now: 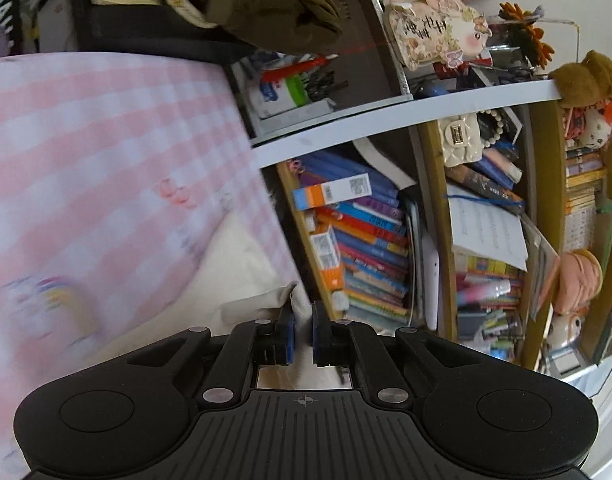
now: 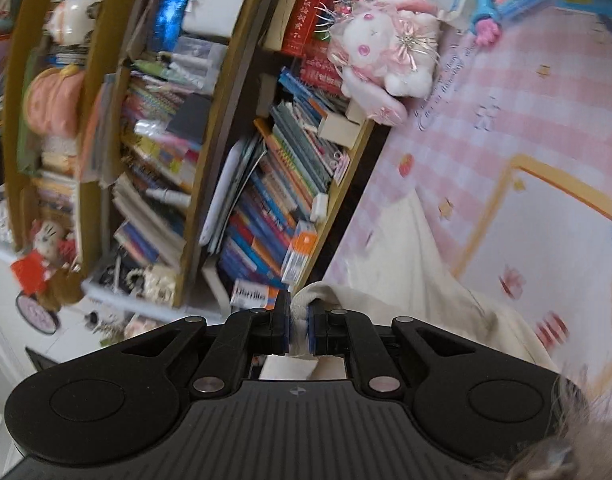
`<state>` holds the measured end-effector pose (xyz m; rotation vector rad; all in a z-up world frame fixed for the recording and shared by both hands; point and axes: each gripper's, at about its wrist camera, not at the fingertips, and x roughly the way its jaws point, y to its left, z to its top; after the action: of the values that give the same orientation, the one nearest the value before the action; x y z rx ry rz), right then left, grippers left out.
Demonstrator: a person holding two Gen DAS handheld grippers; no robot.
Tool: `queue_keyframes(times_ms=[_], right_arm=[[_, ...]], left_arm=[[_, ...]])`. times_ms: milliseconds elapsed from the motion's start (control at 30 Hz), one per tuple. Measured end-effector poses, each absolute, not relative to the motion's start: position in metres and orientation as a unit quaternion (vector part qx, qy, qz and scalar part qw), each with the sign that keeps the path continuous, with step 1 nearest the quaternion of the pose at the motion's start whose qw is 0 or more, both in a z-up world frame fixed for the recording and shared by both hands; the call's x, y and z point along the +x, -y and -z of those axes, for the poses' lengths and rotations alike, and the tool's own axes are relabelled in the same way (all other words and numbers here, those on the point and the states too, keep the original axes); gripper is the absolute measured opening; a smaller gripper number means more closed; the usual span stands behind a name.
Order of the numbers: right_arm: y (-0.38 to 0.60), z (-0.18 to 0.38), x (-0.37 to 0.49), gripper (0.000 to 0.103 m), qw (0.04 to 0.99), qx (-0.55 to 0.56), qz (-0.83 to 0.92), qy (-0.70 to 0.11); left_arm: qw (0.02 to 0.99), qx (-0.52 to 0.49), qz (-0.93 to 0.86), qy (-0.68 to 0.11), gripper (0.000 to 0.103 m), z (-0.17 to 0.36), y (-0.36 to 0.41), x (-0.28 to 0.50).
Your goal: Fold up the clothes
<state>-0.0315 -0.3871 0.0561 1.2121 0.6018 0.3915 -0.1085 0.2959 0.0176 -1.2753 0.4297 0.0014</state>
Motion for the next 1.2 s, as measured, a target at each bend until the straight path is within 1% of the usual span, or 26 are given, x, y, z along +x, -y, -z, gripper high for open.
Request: queue_keyframes(times_ms=[167,400,567,733,900,967,1000,1033,1067,1100,1133,1167,1200], right_arm=[[0.378,-0.046,0.034,0.008,0.752,0.569,-0.175,-0.284],[0.372,-0.009,0.112,0.008,0.732,0.579,-0.151,-0.326],[0.366,0.017,0.158,0.007,0.722,0.578,-0.139,-0.355],[0.361,0.041,0.193,0.007,0.714,0.574,-0.123,-0.382],[0.355,0.07,0.212,0.008,0.704,0.565,-0.101,-0.417],[0.355,0.079,0.214,0.008,0.694,0.574,-0.099,-0.422],[0.356,0.082,0.214,0.011,0.69,0.579,-0.102,-0.422],[0.357,0.082,0.213,0.012,0.689,0.58,-0.104,-0.422],[0.357,0.082,0.213,0.017,0.688,0.581,-0.106,-0.423],[0.357,0.081,0.212,0.022,0.687,0.581,-0.11,-0.423],[0.357,0.08,0.212,0.031,0.686,0.58,-0.115,-0.423],[0.356,0.078,0.211,0.036,0.686,0.579,-0.122,-0.423],[0.353,0.075,0.211,0.038,0.688,0.574,-0.128,-0.425]], left_arm=[[0.788,-0.575,-0.028,-0.221,0.006,-0.015,-0.295,-0.045],[0.777,-0.572,-0.076,-0.251,0.006,0.013,-0.294,0.017],[0.774,-0.569,-0.104,-0.258,0.006,0.027,-0.296,0.048],[0.769,-0.554,-0.136,-0.289,0.006,0.045,-0.295,0.075],[0.748,-0.567,-0.158,-0.306,0.007,0.07,-0.294,0.083],[0.74,-0.581,-0.152,-0.303,0.016,0.075,-0.294,0.081],[0.736,-0.587,-0.149,-0.301,0.018,0.077,-0.293,0.08],[0.734,-0.594,-0.14,-0.298,0.026,0.078,-0.292,0.08],[0.731,-0.601,-0.132,-0.295,0.037,0.079,-0.292,0.08],[0.732,-0.603,-0.122,-0.292,0.044,0.078,-0.29,0.08],[0.735,-0.603,-0.111,-0.29,0.057,0.077,-0.288,0.081],[0.739,-0.598,-0.102,-0.293,0.066,0.075,-0.285,0.083],[0.743,-0.591,-0.097,-0.298,0.068,0.073,-0.283,0.086]])
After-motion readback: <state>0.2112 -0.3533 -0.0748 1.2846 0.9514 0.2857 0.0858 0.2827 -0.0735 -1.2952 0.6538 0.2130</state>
